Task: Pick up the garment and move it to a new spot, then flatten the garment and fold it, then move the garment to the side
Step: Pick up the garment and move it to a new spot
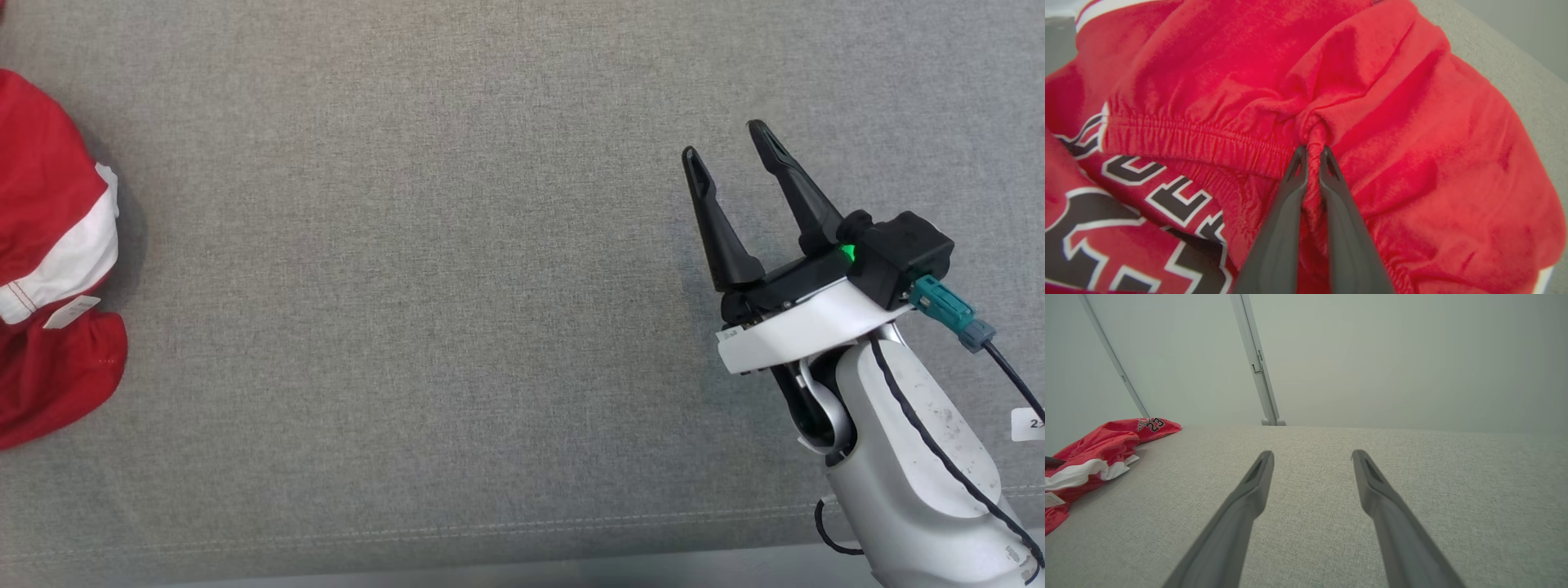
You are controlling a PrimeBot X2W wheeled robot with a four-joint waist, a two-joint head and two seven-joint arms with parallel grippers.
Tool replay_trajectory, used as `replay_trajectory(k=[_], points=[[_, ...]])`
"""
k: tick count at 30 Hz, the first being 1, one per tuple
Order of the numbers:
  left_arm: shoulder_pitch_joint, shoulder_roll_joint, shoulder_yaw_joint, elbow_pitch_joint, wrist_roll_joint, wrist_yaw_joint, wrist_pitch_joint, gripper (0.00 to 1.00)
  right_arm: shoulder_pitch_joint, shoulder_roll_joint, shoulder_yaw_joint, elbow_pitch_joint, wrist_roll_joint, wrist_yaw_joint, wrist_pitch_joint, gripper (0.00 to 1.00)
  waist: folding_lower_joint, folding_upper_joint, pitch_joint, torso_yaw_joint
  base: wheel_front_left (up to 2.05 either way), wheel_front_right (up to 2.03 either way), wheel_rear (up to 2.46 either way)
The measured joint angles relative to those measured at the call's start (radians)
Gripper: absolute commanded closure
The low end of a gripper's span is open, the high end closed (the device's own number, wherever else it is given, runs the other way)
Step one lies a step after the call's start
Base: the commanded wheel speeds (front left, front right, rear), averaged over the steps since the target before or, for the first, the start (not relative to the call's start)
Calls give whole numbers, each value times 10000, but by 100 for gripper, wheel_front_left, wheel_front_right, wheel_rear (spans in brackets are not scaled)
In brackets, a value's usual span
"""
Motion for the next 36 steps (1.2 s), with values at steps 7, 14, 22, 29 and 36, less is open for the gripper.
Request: replay_trajectory(k=[7, 14, 22, 29, 36], points=[[-81, 38, -263, -25, 29, -6, -401, 100, 7, 77, -119, 61, 2, 42, 0, 0, 0, 0, -355, 1, 0, 0, 0], [-249, -23, -1367, -928, 27, -8, -752, 100, 81, 232, -290, 161, 40, 88, 0, 0, 0, 0, -959, 11, 0, 0, 0], [-252, 21, -2638, -2165, -50, -12, -1097, 100, 504, 345, -458, 255, 217, 165, 0, 0, 0, 0, -1777, -65, 0, 0, 0], [-253, -98, -3996, -3574, -395, -13, -1281, 100, 882, 412, -656, 305, 307, 176, 0, 0, 0, 0, -2440, -284, 0, 0, 0], [-77, -307, -6029, -4897, -713, -15, -1262, 100, 1069, 464, -815, 314, 318, 249, 0, 0, 0, 0, -3005, -666, 0, 0, 0]])
